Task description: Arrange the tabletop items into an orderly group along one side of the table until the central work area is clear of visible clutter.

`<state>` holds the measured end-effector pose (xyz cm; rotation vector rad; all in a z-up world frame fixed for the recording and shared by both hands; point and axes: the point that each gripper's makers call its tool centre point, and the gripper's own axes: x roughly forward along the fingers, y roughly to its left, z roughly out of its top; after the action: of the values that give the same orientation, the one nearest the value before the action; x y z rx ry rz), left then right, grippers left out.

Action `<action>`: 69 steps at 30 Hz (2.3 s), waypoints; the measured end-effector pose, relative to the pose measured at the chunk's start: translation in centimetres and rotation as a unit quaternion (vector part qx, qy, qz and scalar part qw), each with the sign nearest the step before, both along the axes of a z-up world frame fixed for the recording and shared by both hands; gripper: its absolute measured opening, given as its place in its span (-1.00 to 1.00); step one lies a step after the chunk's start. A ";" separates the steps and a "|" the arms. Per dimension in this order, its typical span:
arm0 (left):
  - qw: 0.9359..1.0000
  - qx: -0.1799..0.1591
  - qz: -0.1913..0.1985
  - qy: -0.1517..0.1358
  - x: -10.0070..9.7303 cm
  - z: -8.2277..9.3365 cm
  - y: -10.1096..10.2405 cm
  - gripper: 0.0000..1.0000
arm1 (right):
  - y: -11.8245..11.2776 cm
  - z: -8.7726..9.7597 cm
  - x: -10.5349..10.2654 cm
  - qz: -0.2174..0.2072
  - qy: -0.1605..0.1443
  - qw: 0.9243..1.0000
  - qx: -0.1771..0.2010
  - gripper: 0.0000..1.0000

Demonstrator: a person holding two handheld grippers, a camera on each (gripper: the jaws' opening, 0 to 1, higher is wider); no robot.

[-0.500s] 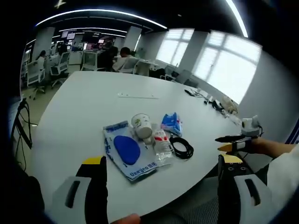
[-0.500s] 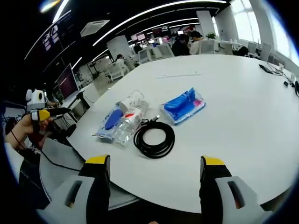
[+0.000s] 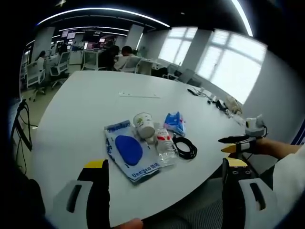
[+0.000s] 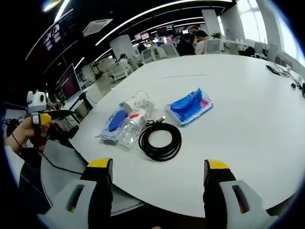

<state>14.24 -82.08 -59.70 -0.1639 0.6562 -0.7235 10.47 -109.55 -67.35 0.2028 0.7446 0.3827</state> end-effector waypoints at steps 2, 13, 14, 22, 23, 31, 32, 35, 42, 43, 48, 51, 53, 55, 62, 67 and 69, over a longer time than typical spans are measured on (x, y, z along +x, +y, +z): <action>1.000 0.000 -0.001 0.001 0.0 -0.1 0.0 0.92 | 0.0 0.0 0.0 0.001 0.001 1.000 -0.001 0.52; 1.000 0.002 -0.004 0.007 -0.2 -0.6 0.1 0.91 | 0.1 -0.3 -0.1 -0.001 0.006 1.000 -0.001 0.50; 1.000 0.002 -0.006 0.008 -0.2 -0.6 0.1 0.90 | 0.1 -0.3 -0.2 -0.002 0.007 1.000 0.000 0.49; 1.000 0.002 -0.009 0.007 -0.3 -0.7 0.3 0.89 | 0.0 -0.1 -1.1 -0.011 0.008 1.000 0.002 0.47; 1.000 0.002 -0.010 0.007 -0.3 -0.7 0.2 0.89 | 0.0 0.1 -1.1 -0.019 0.006 1.000 0.009 0.47; 1.000 -0.001 -0.026 0.004 -0.8 -0.7 0.2 0.89 | -0.2 0.5 -2.0 -0.051 -0.002 0.998 0.027 0.44; 1.000 -0.001 -0.027 0.003 -0.8 -0.8 0.2 0.89 | -0.2 0.5 -2.1 -0.053 -0.002 0.998 0.022 0.44; 1.000 0.004 -0.030 0.004 -1.1 -1.0 0.6 0.89 | 0.0 0.5 -2.3 -0.056 -0.003 0.998 0.020 0.43; 1.000 0.002 -0.023 -0.015 -0.8 -0.4 1.4 0.83 | 0.8 0.3 -1.9 -0.040 -0.001 0.999 0.010 0.40; 1.000 0.002 -0.020 -0.014 -0.7 -0.4 1.5 0.83 | 0.9 0.3 -1.9 -0.036 0.000 0.999 0.008 0.39; 1.000 -0.010 -0.016 -0.017 -0.8 0.4 0.9 0.84 | 0.6 0.7 -1.2 -0.026 -0.002 1.000 0.008 0.38; 1.000 0.001 -0.015 -0.017 -0.7 0.0 0.6 0.84 | 0.4 0.8 -0.6 -0.022 -0.001 1.000 0.015 0.38; 1.000 0.003 -0.006 -0.008 -0.6 -0.3 0.4 0.84 | 0.3 0.8 -0.3 -0.017 0.000 1.000 0.017 0.37; 1.000 0.004 -0.002 -0.007 -0.6 -0.2 0.2 0.84 | 0.1 0.8 0.0 -0.012 0.003 1.000 0.020 0.37; 1.000 0.014 0.008 -0.001 -0.2 -0.6 -0.6 0.83 | -0.1 0.7 1.4 0.004 0.005 1.000 0.027 0.35; 1.000 0.021 0.005 0.001 0.2 -1.2 -1.1 0.82 | 0.6 0.4 2.4 0.018 0.011 0.999 0.037 0.33; 1.000 0.019 0.007 0.004 0.2 -1.3 -1.2 0.83 | 0.9 0.8 2.7 0.024 0.007 0.999 0.034 0.33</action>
<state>14.44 -83.32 -60.97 -0.1362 0.6754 -0.6964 13.13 -108.62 -66.55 0.2524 0.7520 0.4540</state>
